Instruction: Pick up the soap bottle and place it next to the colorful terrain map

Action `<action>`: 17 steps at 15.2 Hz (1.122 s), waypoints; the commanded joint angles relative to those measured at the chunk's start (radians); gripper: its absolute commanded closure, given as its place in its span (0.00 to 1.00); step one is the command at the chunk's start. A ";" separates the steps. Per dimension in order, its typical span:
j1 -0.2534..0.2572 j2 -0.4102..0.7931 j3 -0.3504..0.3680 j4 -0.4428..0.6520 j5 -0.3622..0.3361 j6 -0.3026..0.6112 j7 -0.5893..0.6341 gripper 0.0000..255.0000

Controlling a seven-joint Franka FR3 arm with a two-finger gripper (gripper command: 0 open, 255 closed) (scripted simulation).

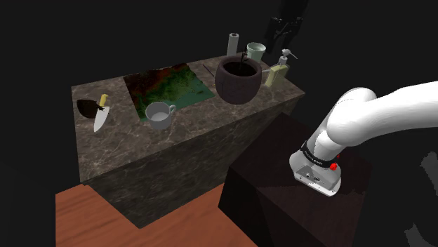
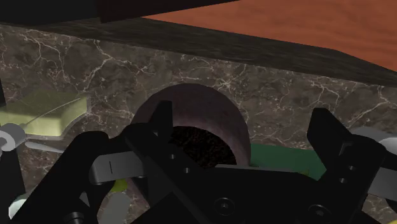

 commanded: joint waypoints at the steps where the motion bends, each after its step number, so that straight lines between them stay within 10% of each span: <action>1: 0.000 0.000 0.000 0.000 0.000 0.000 0.000 0.00; 17: -0.132 0.246 -0.259 -0.009 -0.223 0.283 -0.252 0.00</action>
